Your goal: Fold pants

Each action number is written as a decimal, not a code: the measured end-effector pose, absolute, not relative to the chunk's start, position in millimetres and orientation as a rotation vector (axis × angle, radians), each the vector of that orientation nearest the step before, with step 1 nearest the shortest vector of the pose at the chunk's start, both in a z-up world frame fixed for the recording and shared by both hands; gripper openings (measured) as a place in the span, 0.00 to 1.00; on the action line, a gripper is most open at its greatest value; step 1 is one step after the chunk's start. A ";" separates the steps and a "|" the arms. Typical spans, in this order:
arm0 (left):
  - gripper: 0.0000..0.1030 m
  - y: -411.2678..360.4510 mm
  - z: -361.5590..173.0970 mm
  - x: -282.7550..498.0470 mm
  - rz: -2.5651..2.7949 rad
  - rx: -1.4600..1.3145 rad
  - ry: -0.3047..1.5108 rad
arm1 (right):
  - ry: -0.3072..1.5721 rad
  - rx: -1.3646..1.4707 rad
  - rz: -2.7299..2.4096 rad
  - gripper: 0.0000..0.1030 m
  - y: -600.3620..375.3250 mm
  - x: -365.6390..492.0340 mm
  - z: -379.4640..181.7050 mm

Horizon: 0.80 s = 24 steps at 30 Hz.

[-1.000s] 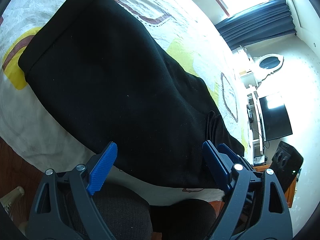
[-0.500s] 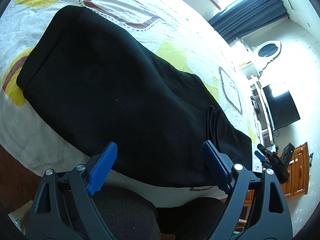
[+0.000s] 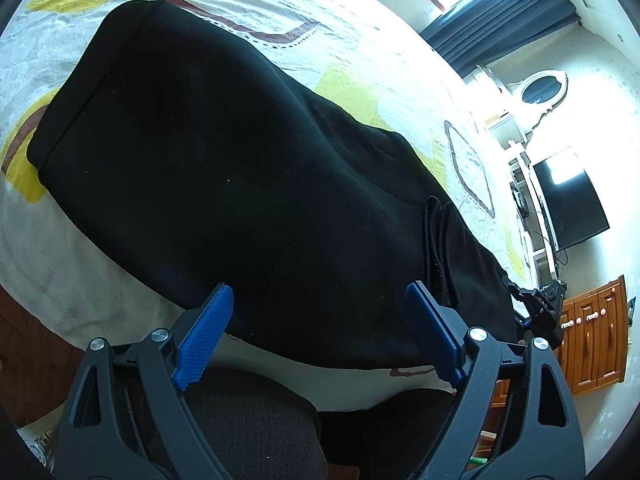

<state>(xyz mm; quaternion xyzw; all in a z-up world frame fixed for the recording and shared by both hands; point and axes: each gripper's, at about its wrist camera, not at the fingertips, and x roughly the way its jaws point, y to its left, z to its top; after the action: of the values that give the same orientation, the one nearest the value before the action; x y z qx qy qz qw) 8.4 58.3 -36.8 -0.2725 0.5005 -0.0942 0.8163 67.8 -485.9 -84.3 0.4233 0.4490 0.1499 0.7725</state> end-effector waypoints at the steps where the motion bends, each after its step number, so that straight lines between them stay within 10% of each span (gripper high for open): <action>1: 0.86 56.4 -36.2 8.9 -0.201 -0.579 1.067 | 0.970 0.933 0.322 0.32 -486.5 67.6 -85.1; 12: 0.89 56.1 -37.8 10.6 -0.210 -0.582 1.079 | 1.058 1.000 0.477 0.57 -478.3 11.6 -88.9; 15: 0.89 56.3 -38.2 10.3 -0.208 -0.576 1.080 | 1.086 0.950 0.461 0.32 -472.0 -2.7 -94.6; 20: 0.89 58.1 -37.4 10.3 -0.212 -0.576 1.075 | 1.078 0.956 0.442 0.29 -471.5 -4.0 -97.1; 23: 0.89 58.6 -35.1 8.4 -0.218 -0.578 1.072 | 1.046 0.888 0.380 0.50 -473.5 -7.0 -79.4; 24: 0.89 59.6 -33.0 7.9 -0.223 -0.578 1.067 | 1.022 0.858 0.342 0.70 -474.1 -8.4 -70.9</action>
<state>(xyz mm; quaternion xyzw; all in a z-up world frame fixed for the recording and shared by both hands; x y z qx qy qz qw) 7.9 59.6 -33.0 -0.2711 0.5005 -0.1046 0.8155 -8.4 -474.1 -70.9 0.3958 0.4716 0.1578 0.7721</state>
